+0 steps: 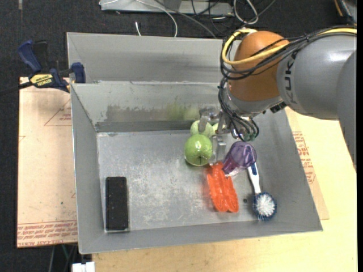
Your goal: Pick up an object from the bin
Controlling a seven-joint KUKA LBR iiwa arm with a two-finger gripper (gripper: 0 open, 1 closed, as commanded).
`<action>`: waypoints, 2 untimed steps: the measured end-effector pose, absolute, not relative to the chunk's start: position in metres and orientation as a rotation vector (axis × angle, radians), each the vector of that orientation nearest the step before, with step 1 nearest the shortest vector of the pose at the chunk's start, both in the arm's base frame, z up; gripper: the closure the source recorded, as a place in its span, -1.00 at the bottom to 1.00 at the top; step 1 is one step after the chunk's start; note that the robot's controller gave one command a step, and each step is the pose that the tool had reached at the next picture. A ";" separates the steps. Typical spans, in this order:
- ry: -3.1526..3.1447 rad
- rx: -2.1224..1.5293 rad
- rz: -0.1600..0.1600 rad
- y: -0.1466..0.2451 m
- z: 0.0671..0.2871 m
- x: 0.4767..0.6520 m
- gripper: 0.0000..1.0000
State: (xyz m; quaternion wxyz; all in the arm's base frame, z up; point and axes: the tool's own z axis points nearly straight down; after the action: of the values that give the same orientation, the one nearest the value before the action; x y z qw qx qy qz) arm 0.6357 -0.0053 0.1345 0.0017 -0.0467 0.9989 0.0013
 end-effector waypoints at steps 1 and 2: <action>3.050 -0.724 0.005 0.011 0.144 0.635 -1.00; 3.139 0.080 0.006 0.003 0.068 0.626 -1.00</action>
Offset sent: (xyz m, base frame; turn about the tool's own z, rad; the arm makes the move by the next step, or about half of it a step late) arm -0.0091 0.0074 -0.0645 0.1443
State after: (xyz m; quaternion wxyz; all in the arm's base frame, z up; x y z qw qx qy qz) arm 0.6258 0.0027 0.0677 0.0005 0.0255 0.9997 0.0020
